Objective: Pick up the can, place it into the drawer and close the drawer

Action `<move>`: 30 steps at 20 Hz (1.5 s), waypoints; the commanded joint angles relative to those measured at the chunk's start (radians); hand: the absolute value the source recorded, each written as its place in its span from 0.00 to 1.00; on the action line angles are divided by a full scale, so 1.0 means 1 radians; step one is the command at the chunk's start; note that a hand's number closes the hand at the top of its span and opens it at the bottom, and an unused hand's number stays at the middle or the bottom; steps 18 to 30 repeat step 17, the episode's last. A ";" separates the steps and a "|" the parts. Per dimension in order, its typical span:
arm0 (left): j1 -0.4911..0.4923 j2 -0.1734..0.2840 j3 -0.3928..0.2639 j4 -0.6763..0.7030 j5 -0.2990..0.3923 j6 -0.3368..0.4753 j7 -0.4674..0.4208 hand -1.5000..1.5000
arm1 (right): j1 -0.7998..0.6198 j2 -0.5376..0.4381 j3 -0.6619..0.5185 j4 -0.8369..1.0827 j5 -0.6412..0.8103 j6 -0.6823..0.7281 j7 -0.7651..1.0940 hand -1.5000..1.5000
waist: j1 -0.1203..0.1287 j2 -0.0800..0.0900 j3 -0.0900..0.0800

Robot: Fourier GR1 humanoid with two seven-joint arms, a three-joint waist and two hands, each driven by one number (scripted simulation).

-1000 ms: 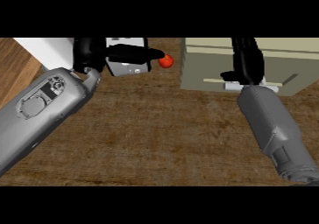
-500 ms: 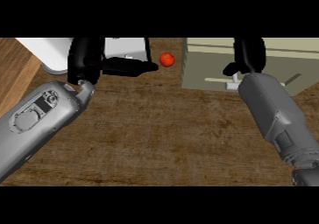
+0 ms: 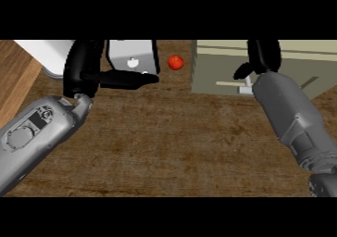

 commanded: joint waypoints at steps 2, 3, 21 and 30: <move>0.038 -0.008 0.008 0.000 -0.004 0.000 -0.018 0.00 | -0.084 0.112 -0.120 -0.045 -0.160 0.021 -0.075 0.00 | 0.011 -0.003 0.000; 0.035 0.000 0.012 -0.031 0.000 -0.004 -0.012 0.00 | -0.068 0.083 -0.158 -0.057 -0.202 0.030 -0.129 0.00 | 0.019 -0.003 0.002; 0.134 0.025 0.073 -0.055 -0.027 -0.020 -0.040 0.00 | -0.124 0.100 -0.358 -0.053 -0.462 0.242 -0.256 0.00 | -0.028 -0.013 -0.003; 0.134 0.025 0.073 -0.055 -0.027 -0.020 -0.040 0.00 | -0.124 0.100 -0.358 -0.053 -0.462 0.242 -0.256 0.00 | -0.028 -0.013 -0.003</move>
